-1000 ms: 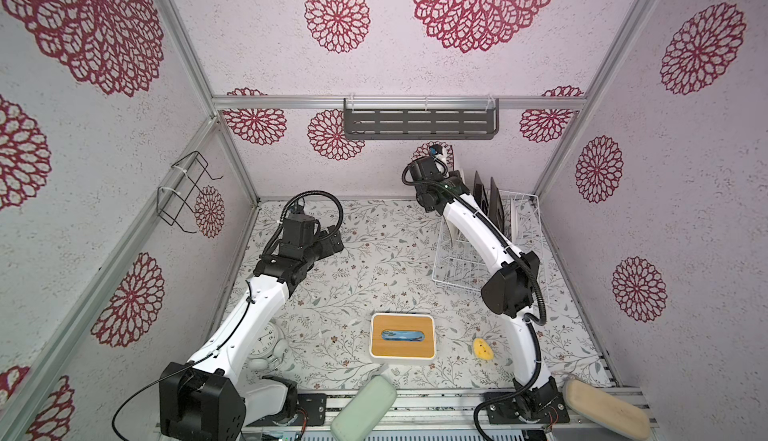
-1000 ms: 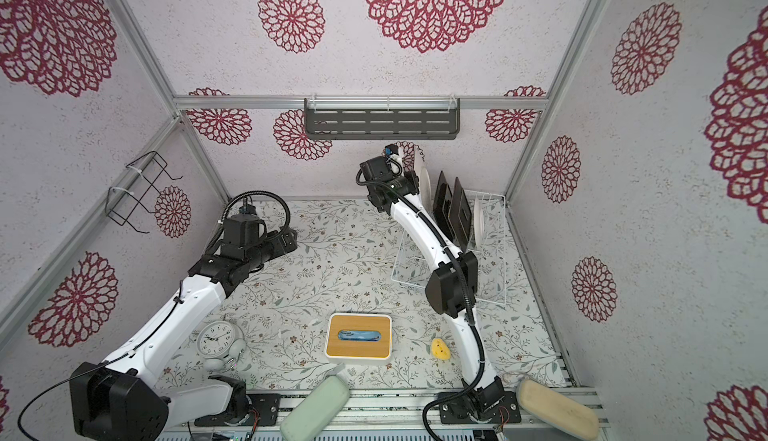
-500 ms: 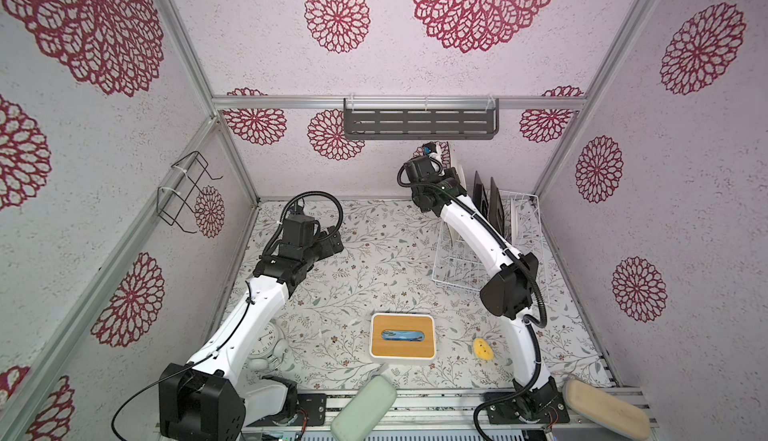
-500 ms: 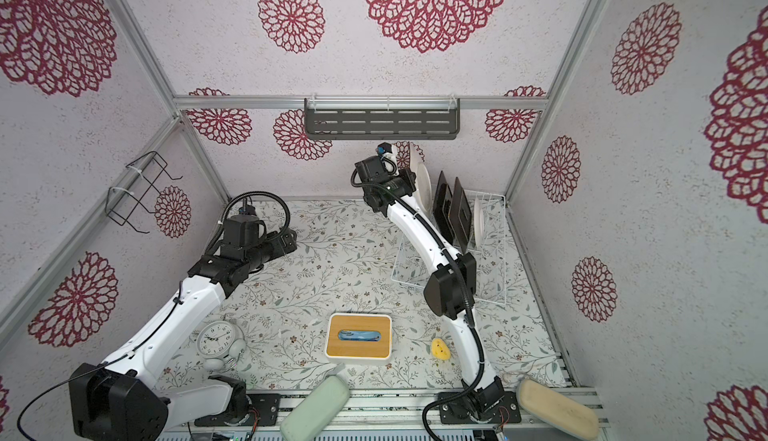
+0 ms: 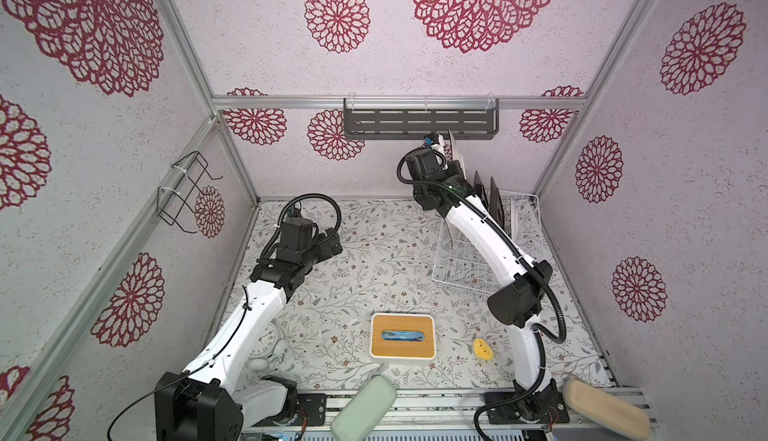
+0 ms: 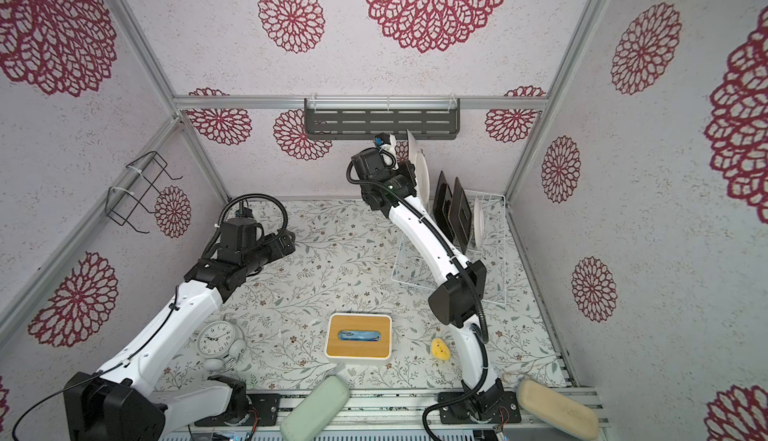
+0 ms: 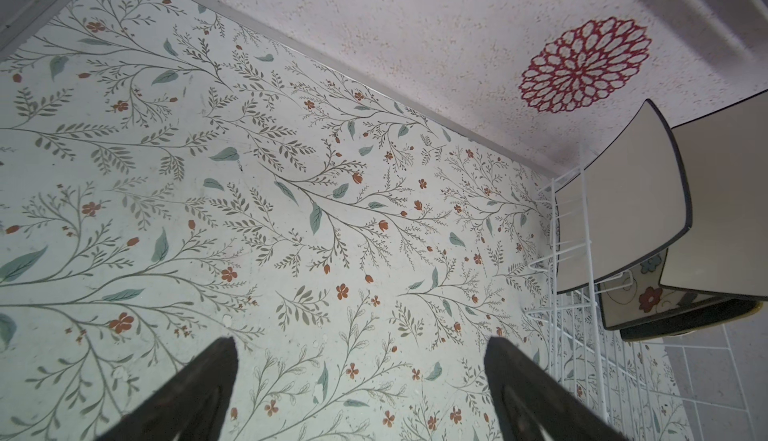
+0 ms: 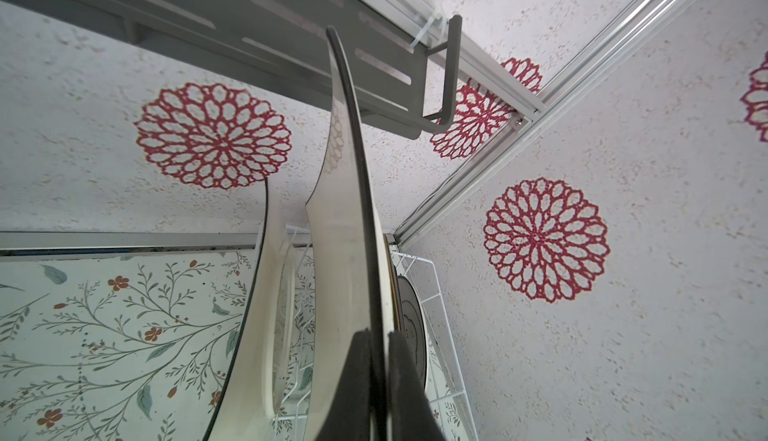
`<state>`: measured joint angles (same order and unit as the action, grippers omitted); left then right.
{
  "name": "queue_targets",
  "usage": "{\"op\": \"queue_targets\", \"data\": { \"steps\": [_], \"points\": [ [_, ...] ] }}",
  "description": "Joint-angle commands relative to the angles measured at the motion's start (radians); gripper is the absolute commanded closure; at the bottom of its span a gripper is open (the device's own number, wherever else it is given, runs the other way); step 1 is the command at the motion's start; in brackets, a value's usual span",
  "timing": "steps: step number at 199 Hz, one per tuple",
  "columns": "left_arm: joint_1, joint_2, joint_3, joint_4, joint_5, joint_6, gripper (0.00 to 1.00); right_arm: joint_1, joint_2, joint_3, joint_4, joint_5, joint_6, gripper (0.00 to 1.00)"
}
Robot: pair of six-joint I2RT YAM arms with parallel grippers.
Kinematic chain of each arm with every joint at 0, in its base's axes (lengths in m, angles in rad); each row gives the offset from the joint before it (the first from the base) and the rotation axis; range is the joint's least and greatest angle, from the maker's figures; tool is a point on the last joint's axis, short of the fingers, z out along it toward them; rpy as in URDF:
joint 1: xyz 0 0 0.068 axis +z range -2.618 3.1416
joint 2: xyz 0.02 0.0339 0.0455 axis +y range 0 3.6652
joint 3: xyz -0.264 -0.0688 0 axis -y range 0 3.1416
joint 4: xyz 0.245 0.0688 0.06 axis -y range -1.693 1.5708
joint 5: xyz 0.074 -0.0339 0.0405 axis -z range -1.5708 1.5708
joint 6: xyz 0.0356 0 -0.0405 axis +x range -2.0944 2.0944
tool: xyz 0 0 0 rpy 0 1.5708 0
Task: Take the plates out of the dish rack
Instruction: 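Lift the cream plate up out of the rack with the right gripper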
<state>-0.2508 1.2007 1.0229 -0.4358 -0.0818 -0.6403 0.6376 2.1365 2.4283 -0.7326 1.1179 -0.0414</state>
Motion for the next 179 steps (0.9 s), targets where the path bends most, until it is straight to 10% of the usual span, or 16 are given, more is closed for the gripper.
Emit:
{"op": "queue_targets", "data": {
  "steps": [1,179],
  "points": [
    [-0.005,-0.045,-0.013,-0.01,0.002,-0.013,0.03,0.01,-0.136,0.031,0.08,0.088,0.009,1.0],
    [-0.02,-0.152,-0.041,-0.058,0.022,-0.099,0.03,0.072,-0.468,-0.297,0.086,-0.127,0.214,1.0]
  ]
}}
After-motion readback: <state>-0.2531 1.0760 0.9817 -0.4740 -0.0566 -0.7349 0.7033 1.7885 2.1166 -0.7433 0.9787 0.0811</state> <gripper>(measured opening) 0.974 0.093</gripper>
